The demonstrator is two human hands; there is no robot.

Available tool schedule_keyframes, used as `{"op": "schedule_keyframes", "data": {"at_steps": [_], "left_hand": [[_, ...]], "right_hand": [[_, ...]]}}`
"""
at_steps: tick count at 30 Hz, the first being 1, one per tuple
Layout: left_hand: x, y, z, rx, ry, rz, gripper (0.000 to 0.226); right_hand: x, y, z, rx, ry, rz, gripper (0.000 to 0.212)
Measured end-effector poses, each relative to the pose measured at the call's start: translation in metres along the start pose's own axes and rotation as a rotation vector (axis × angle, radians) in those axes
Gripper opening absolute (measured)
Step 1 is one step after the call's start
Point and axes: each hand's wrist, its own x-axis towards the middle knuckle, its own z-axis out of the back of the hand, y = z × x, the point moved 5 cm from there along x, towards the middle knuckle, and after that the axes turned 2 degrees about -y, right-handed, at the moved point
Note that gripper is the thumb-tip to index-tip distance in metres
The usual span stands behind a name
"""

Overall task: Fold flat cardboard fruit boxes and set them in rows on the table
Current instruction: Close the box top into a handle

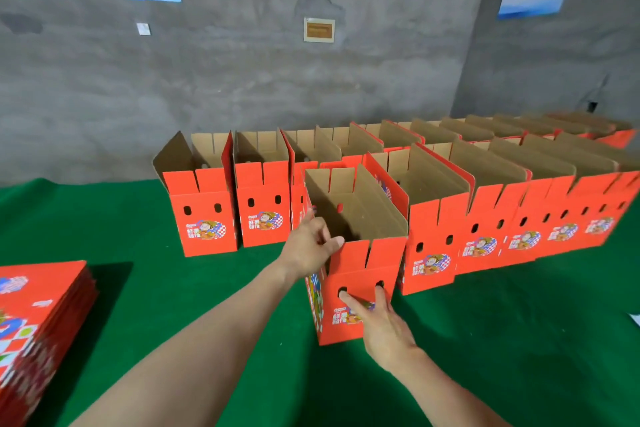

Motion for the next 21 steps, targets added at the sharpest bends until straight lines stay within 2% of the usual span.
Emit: {"op": "schedule_keyframes", "data": {"at_steps": [8,12,14,17,21], "left_hand": [[0.056,-0.019,-0.050,-0.058,0.048,-0.003,0.008],[0.070,-0.025,-0.065,-0.140,0.107,0.026,0.018],[0.073,-0.028,-0.071,-0.164,0.113,0.032,0.014],[0.079,-0.028,-0.073,-0.214,0.038,0.047,0.008],[0.083,-0.022,-0.080,-0.319,-0.065,0.075,0.024]], "right_hand": [[0.045,-0.055,0.004,-0.016,0.001,-0.068,0.109],[0.061,-0.073,0.006,-0.065,-0.011,-0.054,0.109],[0.065,-0.081,0.006,-0.088,-0.016,-0.033,0.108],[0.071,-0.091,0.009,-0.117,-0.023,-0.011,0.106],[0.076,-0.114,0.017,-0.131,-0.073,-0.022,0.105]]}}
